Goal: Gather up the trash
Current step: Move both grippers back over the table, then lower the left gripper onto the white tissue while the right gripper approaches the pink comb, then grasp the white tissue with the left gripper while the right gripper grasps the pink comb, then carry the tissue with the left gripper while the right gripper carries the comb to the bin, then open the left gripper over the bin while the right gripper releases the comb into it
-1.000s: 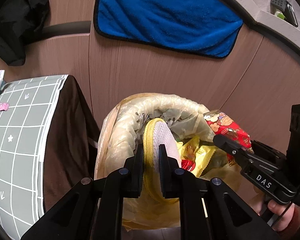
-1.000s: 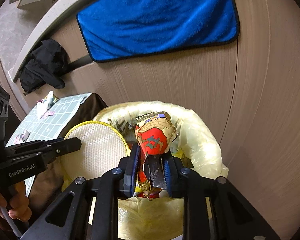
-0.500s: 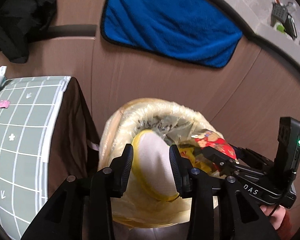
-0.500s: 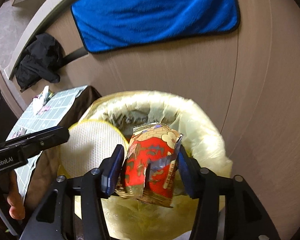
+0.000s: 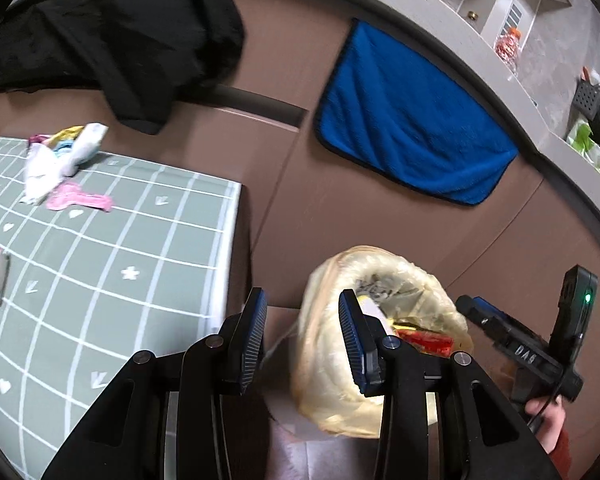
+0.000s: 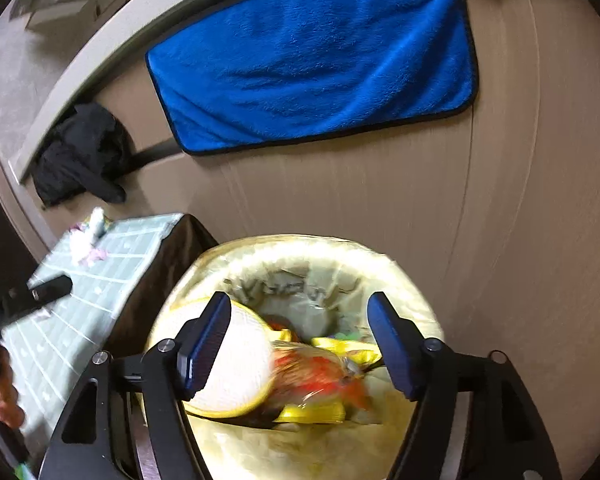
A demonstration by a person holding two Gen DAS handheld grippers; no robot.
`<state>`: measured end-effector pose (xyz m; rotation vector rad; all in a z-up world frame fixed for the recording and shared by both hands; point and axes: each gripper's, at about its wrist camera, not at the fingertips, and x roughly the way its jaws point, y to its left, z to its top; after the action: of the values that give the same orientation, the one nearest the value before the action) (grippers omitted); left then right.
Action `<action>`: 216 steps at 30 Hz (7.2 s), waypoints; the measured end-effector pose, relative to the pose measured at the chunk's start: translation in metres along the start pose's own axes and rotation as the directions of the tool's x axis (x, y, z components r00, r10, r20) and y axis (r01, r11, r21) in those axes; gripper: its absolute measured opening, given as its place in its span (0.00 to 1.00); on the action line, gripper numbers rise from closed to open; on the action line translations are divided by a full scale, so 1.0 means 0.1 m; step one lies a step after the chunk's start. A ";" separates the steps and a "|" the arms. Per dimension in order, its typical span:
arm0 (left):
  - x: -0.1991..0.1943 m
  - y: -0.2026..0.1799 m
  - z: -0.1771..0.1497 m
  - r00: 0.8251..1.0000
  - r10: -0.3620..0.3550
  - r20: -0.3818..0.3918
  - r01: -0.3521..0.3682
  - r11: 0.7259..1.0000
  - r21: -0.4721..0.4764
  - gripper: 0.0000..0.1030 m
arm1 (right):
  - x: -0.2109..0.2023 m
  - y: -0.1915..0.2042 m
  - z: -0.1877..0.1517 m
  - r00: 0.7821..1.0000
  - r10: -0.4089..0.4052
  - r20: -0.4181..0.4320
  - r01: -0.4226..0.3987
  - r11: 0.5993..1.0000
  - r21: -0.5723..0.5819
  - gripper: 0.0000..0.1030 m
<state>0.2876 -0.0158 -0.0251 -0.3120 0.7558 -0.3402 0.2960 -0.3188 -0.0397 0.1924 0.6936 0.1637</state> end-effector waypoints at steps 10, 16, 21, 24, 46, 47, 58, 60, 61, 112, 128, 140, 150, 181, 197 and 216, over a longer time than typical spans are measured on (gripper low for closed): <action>-0.31 0.68 -0.06 0.995 0.092 0.038 -0.091 0.996 -0.025 0.38 | -0.12 0.66 0.01 0.997 0.076 0.007 -0.074 0.986 -0.152 0.58; -0.63 1.32 0.00 0.980 0.165 0.110 -0.156 0.984 -0.084 0.38 | -0.05 1.24 0.05 0.986 0.164 0.039 -0.150 0.959 -0.241 0.58; -0.84 1.85 0.27 0.968 0.190 0.164 -0.168 0.976 -0.139 0.43 | 0.14 1.74 0.10 0.973 0.226 0.038 -0.203 0.928 -0.313 0.59; -0.80 2.12 0.51 0.970 0.174 0.171 -0.149 0.978 -0.149 0.46 | 0.33 2.01 0.16 0.970 0.242 0.021 -0.221 0.915 -0.338 0.59; 0.51 2.84 1.17 0.949 0.298 -0.099 -0.312 0.931 -0.190 0.10 | 0.89 2.25 -0.01 0.960 0.244 -0.134 -0.277 0.889 -0.364 0.59; 0.44 2.77 1.07 0.953 0.279 -0.115 -0.297 0.938 -0.180 0.09 | 0.88 2.25 -0.01 0.959 0.248 -0.134 -0.280 0.889 -0.362 0.59; -0.58 2.10 -0.05 0.965 0.207 -0.164 -0.227 0.967 -0.113 0.14 | 0.89 2.65 -0.21 0.918 0.338 -0.208 -0.394 0.836 -0.383 0.59; -0.77 2.10 -0.13 0.971 0.193 -0.140 -0.210 0.970 -0.119 0.24 | 0.90 2.76 -0.25 0.911 0.350 -0.220 -0.410 0.824 -0.390 0.59; -0.86 2.10 -0.16 0.973 0.194 -0.125 -0.209 0.970 -0.122 0.33 | 0.91 2.81 -0.26 0.910 0.351 -0.221 -0.412 0.822 -0.394 0.59; -1.29 1.66 -0.73 0.973 0.227 -0.040 -0.230 0.970 -0.083 0.37 | 1.71 3.46 -0.38 0.922 0.205 -0.328 -0.366 0.734 -0.572 0.46; -1.21 1.52 -0.88 0.956 0.288 -0.049 -0.291 0.956 -0.050 0.44 | 0.61 3.06 -0.30 0.946 0.294 -0.137 -0.320 0.782 -0.534 0.24; -0.91 1.41 -0.81 0.926 0.372 -0.067 -0.374 0.927 -0.022 0.34 | 0.29 2.76 -0.39 0.949 0.294 -0.113 -0.309 0.803 -0.509 0.25; -1.26 1.07 -0.65 0.928 0.366 0.065 -0.368 0.930 0.022 0.31 | -0.01 2.64 -0.42 0.941 0.330 -0.074 -0.320 0.798 -0.511 0.25; -0.79 -1.19 -0.09 0.970 -0.172 0.171 0.106 0.934 0.341 0.31 | -1.52 0.71 -0.08 0.946 0.019 0.323 0.078 0.955 -0.286 0.25; -0.16 -1.22 -0.17 0.987 -0.124 0.104 0.084 0.941 0.328 0.31 | -1.14 0.35 -0.15 0.966 -0.006 0.258 0.064 0.975 -0.214 0.25; 0.54 -0.97 -0.22 0.989 -0.111 -0.096 0.131 0.965 0.227 0.32 | -0.55 0.10 -0.19 0.991 0.017 0.133 0.002 0.990 -0.142 0.25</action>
<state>0.2903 -0.1286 -0.0353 -0.1234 0.7712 -0.5556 0.2413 -0.3187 -0.0183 0.0692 0.5448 0.2048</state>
